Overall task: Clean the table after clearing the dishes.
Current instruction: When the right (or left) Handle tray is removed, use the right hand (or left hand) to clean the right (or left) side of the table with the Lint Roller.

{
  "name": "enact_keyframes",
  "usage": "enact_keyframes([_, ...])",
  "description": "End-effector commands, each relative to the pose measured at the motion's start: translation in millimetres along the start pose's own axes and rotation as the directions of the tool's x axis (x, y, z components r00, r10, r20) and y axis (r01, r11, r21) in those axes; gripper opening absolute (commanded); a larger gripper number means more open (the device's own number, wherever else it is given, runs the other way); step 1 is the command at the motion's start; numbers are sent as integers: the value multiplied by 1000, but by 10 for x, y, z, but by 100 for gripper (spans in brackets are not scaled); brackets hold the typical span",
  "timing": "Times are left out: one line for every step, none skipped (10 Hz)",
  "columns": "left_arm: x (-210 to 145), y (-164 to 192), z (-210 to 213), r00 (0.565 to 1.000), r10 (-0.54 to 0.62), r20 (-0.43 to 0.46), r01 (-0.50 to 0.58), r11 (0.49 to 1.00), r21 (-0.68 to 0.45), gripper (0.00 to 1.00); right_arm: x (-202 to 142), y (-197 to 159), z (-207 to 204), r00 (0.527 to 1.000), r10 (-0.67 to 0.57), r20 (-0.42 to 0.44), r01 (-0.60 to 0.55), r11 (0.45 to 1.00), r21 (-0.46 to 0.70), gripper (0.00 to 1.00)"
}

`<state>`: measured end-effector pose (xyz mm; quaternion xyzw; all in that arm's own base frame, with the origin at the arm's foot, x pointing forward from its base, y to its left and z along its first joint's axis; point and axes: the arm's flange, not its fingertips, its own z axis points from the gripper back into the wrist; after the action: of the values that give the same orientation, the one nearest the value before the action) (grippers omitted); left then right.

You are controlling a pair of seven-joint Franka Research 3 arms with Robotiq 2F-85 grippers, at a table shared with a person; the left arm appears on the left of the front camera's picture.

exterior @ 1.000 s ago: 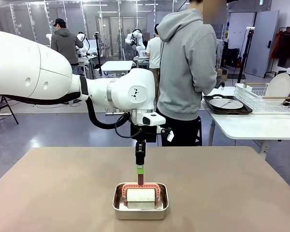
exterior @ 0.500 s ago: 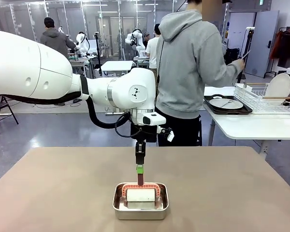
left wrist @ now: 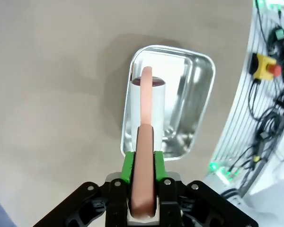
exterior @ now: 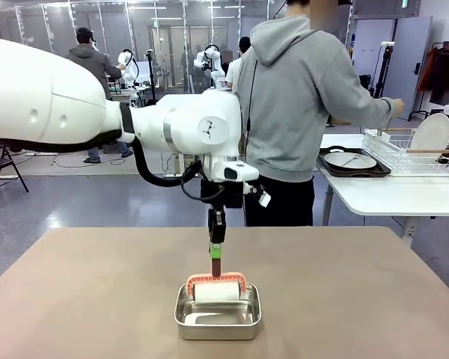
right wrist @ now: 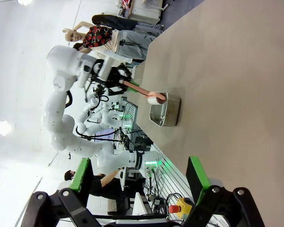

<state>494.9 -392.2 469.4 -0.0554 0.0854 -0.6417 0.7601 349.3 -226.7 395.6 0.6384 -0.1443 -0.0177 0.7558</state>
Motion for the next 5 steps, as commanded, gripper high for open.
enact_keyframes([-405, -327, 439, 955, 295, -1, -294, 952, 90, 2, -9, 29, 0, 1000, 8, 1, -8, 1000, 1, 100])
enact_keyframes([-705, -440, 625, 884, 462, 69, -467, 879, 95, 2, -9, 29, 0, 1000, 8, 1, -8, 1000, 1, 100])
enact_keyframes([-1020, -503, 751, 753, 648, 115, -658, 746, 105, 2, -9, 29, 0, 1000, 8, 1, -8, 1000, 1, 100])
enact_keyframes([-1392, -537, 836, 572, 803, 164, -820, 567, 80, 2, -9, 29, 0, 1000, 8, 1, -8, 1000, 1, 100])
enact_keyframes([-1768, -553, 854, 406, 886, 222, -910, 415, 6, 2, -9, 29, 0, 1000, 8, 1, -8, 1000, 1, 100])
